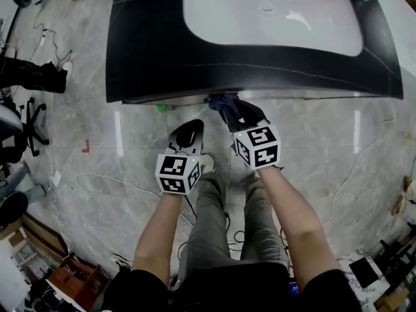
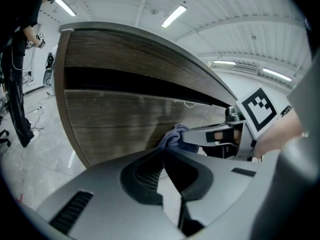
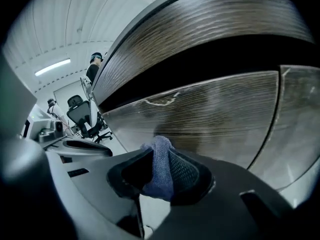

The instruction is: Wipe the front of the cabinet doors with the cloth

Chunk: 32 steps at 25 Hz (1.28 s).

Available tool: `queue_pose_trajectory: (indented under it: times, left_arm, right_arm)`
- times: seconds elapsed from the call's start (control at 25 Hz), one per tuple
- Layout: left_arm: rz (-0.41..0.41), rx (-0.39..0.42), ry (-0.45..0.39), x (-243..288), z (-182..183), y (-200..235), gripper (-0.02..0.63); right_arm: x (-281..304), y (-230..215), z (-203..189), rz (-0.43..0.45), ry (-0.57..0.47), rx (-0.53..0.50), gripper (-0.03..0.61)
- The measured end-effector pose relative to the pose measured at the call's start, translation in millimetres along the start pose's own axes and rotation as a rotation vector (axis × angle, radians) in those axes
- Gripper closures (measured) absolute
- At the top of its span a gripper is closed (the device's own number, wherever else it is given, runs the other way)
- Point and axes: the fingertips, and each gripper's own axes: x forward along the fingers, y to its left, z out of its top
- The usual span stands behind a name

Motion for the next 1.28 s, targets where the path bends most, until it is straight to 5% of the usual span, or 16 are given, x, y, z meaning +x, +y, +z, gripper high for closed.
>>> queue_pose_trajectory:
  times: [0.68,1.28]
  left_arm:
    - [-0.069,0.046,0.015,50.7,6.3,-76.8,0.597]
    - [0.017,-0.011,0.027,7.8,-20.5,-4.2,0.597]
  right_arm:
    - [-63.5,-103.2,-13.4,-0.124,-0.009,0.031,0.472]
    - [-22.1,-5.5,-38.3,0.014,0.051,0.029,0.472]
